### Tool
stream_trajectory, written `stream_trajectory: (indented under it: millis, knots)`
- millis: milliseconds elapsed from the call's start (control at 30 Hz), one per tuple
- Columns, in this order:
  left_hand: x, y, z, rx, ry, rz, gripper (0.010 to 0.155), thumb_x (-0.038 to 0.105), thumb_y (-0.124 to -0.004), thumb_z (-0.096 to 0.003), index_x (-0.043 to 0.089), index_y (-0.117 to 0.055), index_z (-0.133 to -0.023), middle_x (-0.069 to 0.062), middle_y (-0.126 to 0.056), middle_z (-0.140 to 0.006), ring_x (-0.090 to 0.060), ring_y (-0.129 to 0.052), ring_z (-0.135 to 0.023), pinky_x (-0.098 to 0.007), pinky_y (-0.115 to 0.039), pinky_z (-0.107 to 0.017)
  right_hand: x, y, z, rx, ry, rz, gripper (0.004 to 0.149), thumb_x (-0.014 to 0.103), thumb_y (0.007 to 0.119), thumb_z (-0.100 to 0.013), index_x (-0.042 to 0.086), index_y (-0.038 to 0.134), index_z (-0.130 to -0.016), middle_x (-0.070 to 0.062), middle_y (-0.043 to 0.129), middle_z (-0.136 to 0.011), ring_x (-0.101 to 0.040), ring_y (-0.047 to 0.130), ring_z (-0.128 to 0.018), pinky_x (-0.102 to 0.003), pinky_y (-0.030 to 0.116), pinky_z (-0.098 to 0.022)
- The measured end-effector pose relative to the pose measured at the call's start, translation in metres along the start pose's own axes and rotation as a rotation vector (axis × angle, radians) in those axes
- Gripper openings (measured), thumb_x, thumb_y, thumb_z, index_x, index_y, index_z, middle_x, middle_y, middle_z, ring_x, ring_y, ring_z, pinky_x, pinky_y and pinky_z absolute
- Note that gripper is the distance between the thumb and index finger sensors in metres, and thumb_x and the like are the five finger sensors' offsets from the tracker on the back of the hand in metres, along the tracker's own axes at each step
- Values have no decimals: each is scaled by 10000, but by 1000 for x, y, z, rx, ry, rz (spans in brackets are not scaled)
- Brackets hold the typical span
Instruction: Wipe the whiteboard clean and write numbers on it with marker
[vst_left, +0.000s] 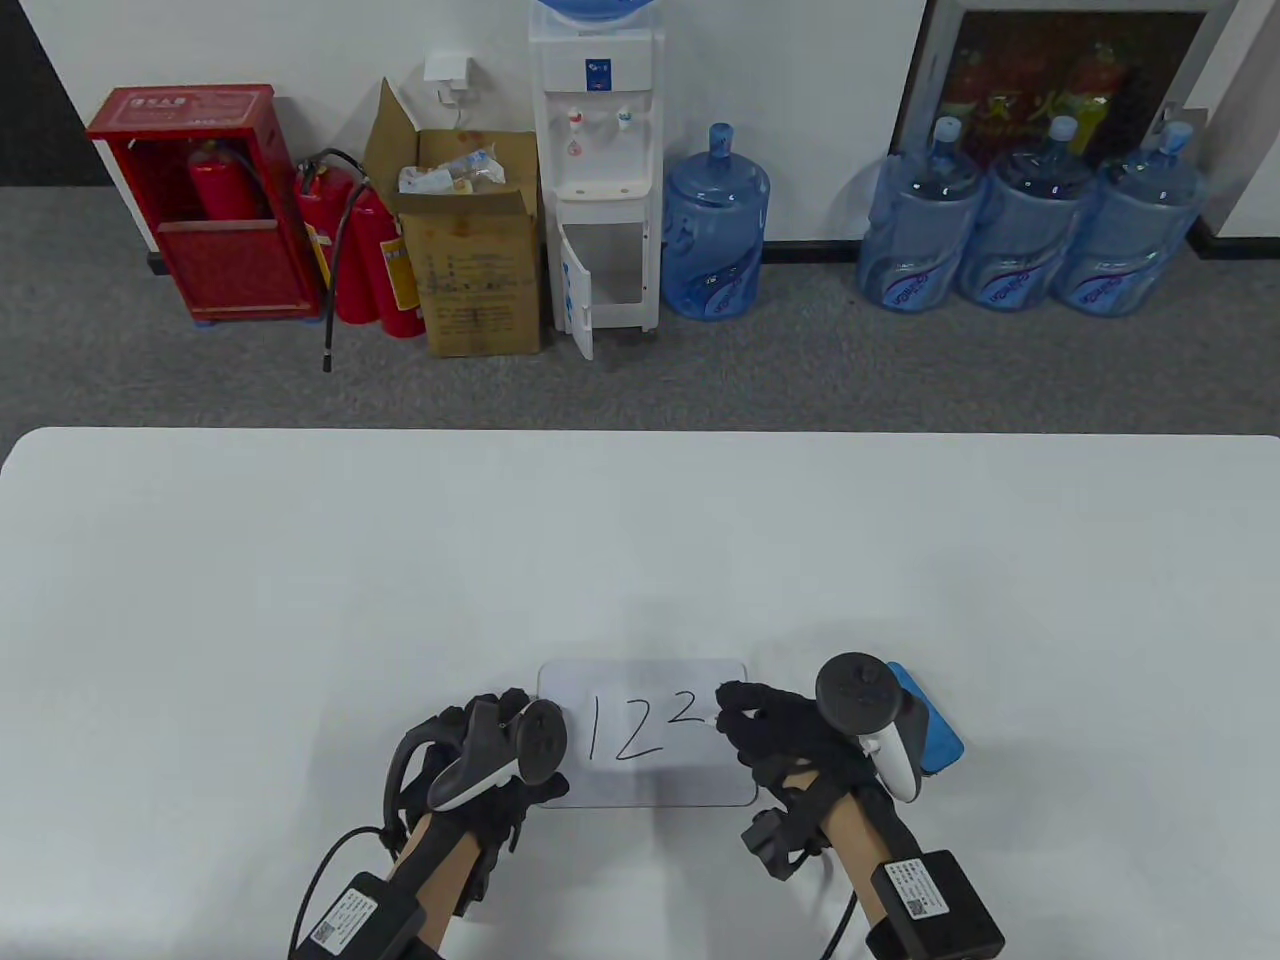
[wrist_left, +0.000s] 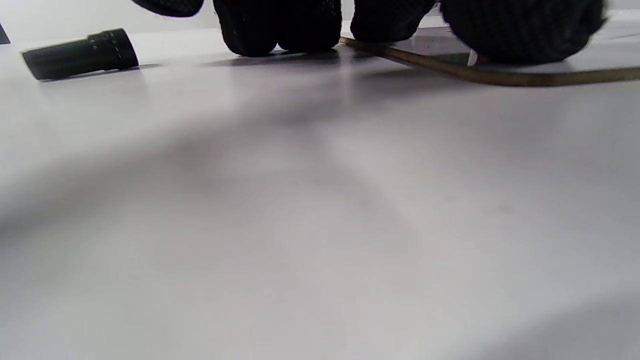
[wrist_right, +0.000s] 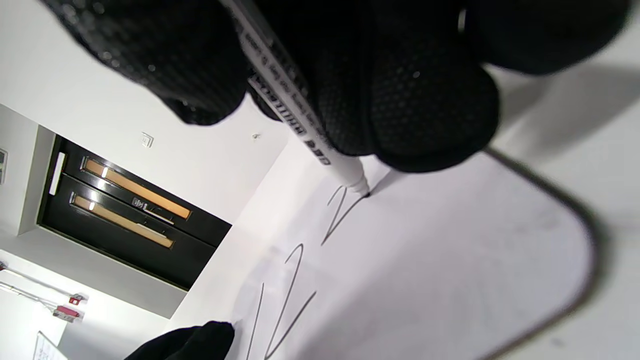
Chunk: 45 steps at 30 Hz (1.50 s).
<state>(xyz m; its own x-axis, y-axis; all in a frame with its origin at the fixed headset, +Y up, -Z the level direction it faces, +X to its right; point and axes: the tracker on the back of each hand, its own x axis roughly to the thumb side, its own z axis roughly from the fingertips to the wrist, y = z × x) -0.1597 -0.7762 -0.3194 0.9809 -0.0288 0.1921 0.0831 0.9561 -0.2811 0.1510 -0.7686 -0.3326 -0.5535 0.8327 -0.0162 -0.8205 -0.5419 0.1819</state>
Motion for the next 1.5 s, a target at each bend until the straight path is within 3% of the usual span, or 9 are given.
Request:
stream_trajectory:
  millis: [233, 533, 800, 933, 1067, 1233, 1500]
  knots:
    - [0, 0, 0, 0, 0, 0, 726, 587, -702, -399, 387, -548, -1080, -45, -531, -1227, -389, -612, -1079, -649, -464, -785, 10, 23, 13, 109, -105, 30, 537, 412, 834, -452, 100, 841, -889, -196, 878, -757, -326, 983, -515, -527, 764, -350]
    - [0, 0, 0, 8, 0, 2, 731, 590, -704, -396, 391, -551, -1083, -34, -540, -1225, -386, -610, -1081, -647, -456, -787, -19, -21, 24, -63, -33, -204, 549, 402, 842, -452, 84, 832, -899, -208, 869, -764, -344, 973, -520, -538, 751, -354]
    - [-9, 9, 0, -12, 12, 26, 774, 614, -720, -381, 382, -564, -1102, -13, -553, -1229, -383, -536, -1116, -631, -432, -801, -26, -31, 25, -67, -45, -259, 552, 404, 842, -452, 85, 828, -903, -208, 865, -770, -345, 970, -529, -541, 748, -359]
    - [-29, 28, 7, 81, 35, 163, 770, 588, -753, -389, 359, -579, -1103, -43, -562, -1221, -394, -524, -1113, -634, -426, -797, -24, -35, 27, -70, -65, -284, 554, 408, 839, -453, 87, 826, -905, -206, 865, -772, -344, 970, -531, -541, 748, -361]
    - [-59, 39, 10, 81, 150, 85, 722, 546, -782, -415, 356, -610, -1090, -34, -595, -1206, -382, -557, -1103, -632, -451, -792, -27, -37, 26, -75, -61, -287, 555, 409, 839, -454, 88, 824, -906, -206, 865, -773, -344, 969, -531, -540, 748, -362]
    - [-84, 37, 8, 48, 280, -35, 645, 480, -817, -437, 352, -680, -1055, -24, -697, -1153, -360, -665, -1050, -622, -510, -772, -30, -43, 26, -88, -51, -308, 558, 407, 839, -455, 85, 821, -909, -206, 861, -777, -348, 967, -535, -543, 745, -365]
    - [-81, 22, -7, -9, 334, -143, 549, 466, -827, -435, 375, -773, -974, 3, -837, -1043, -327, -800, -939, -601, -578, -742, -31, -46, 27, -93, -46, -322, 560, 406, 840, -456, 85, 817, -914, -207, 857, -783, -351, 962, -543, -547, 740, -371]
